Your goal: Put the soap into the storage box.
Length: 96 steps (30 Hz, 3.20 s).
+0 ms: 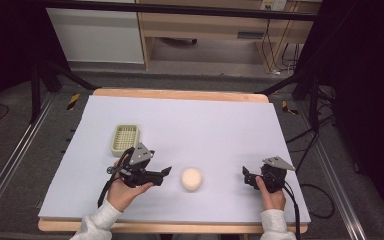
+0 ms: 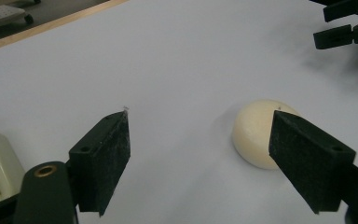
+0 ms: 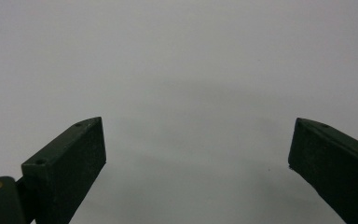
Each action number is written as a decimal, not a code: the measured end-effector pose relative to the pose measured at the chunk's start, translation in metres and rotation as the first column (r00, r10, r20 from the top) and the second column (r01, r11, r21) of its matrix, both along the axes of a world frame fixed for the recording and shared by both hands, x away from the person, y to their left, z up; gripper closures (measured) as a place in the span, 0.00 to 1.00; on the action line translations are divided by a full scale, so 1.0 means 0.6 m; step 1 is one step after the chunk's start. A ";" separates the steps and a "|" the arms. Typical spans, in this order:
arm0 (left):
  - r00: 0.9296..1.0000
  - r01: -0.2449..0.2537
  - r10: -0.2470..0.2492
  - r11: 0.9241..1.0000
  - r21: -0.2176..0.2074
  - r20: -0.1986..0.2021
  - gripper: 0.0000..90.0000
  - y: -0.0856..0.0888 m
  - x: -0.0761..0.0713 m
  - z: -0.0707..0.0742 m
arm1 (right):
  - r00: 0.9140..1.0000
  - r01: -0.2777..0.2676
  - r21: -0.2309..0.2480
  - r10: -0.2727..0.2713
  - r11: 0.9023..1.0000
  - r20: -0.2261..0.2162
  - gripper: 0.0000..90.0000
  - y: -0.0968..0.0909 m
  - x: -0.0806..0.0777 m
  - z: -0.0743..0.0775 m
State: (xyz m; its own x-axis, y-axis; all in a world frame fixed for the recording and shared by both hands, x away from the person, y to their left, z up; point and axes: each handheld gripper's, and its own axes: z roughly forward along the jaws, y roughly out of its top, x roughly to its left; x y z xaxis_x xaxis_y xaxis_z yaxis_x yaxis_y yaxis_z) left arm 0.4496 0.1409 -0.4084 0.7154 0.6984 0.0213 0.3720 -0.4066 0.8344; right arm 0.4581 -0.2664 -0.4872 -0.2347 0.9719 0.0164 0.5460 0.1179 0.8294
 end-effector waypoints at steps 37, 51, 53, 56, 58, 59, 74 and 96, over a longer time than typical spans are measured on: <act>0.996 0.088 -0.085 0.994 0.062 -0.036 0.21 -0.082 0.007 -0.014 | 1.000 -0.002 0.000 0.002 1.000 -0.001 0.05 -0.001 0.001 0.000; 0.992 0.109 -0.103 0.990 0.087 -0.071 0.20 -0.104 0.010 -0.028 | 1.000 -0.001 0.004 0.001 1.000 -0.004 0.05 -0.001 0.001 0.000; 0.992 0.111 -0.105 0.989 0.093 -0.073 0.20 -0.106 0.011 -0.030 | 1.000 -0.003 0.006 0.003 1.000 -0.005 0.05 -0.001 0.001 0.000; 0.991 0.116 -0.108 0.988 0.103 -0.080 0.20 -0.112 0.012 -0.035 | 1.000 -0.003 0.006 0.003 1.000 -0.005 0.05 -0.001 0.001 0.000; 0.990 0.117 -0.108 0.988 0.103 -0.088 0.20 -0.115 0.013 -0.037 | 1.000 -0.003 0.006 0.003 1.000 -0.005 0.05 -0.001 0.001 0.000; 0.990 0.117 -0.108 0.988 0.103 -0.088 0.20 -0.115 0.013 -0.037 | 1.000 -0.003 0.006 0.003 1.000 -0.005 0.05 -0.001 0.001 0.000; 0.988 0.125 -0.111 0.984 0.127 -0.112 0.20 -0.126 0.018 -0.048 | 1.000 -0.002 0.002 0.002 1.000 -0.002 0.05 -0.001 0.001 0.000; 0.981 0.154 -0.132 0.975 0.158 -0.142 0.18 -0.146 0.019 -0.064 | 1.000 -0.002 0.006 0.002 1.000 -0.006 0.05 -0.001 0.001 0.000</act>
